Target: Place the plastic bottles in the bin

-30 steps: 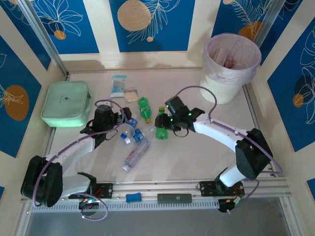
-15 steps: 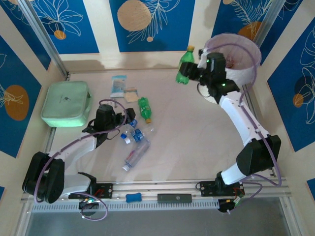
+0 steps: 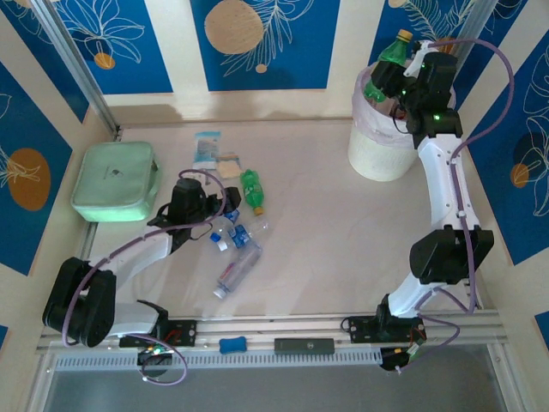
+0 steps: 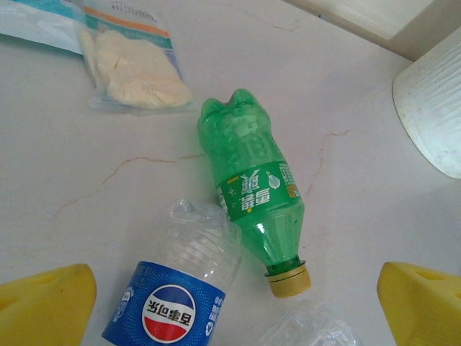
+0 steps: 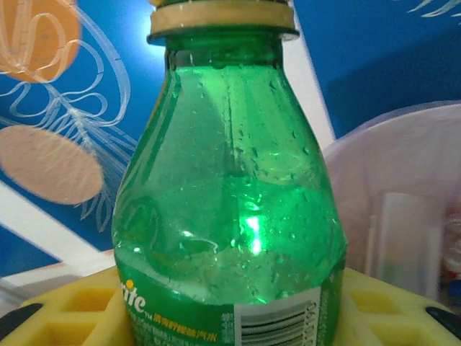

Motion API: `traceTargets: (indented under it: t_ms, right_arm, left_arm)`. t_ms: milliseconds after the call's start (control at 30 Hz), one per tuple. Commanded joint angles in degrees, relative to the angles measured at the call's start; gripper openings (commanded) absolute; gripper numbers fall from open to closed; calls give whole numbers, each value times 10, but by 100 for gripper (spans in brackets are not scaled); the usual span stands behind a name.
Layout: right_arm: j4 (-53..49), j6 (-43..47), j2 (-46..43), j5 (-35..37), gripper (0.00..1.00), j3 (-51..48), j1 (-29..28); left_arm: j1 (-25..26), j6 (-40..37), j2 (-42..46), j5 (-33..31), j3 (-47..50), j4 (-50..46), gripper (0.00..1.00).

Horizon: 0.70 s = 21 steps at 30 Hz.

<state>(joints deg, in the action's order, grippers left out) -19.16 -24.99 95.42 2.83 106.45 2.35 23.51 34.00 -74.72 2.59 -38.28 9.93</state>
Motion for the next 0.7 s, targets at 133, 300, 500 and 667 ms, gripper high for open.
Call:
traceTargets:
  t_ms: [133, 300, 500, 667]
  right_arm:
    - [-76, 32, 70, 67, 46, 80, 31]
    - [-140, 29, 126, 57, 47, 130, 45]
    - [-168, 16, 159, 34, 55, 153, 50]
    - [-169, 8, 156, 31, 70, 164, 49]
  left_arm:
    - [6, -19, 2, 12, -22, -9, 100]
    - [5, -20, 4, 14, -23, -13, 100]
    - [7, -23, 4, 14, -27, -20, 100]
    - [7, -26, 8, 8, -23, -23, 100]
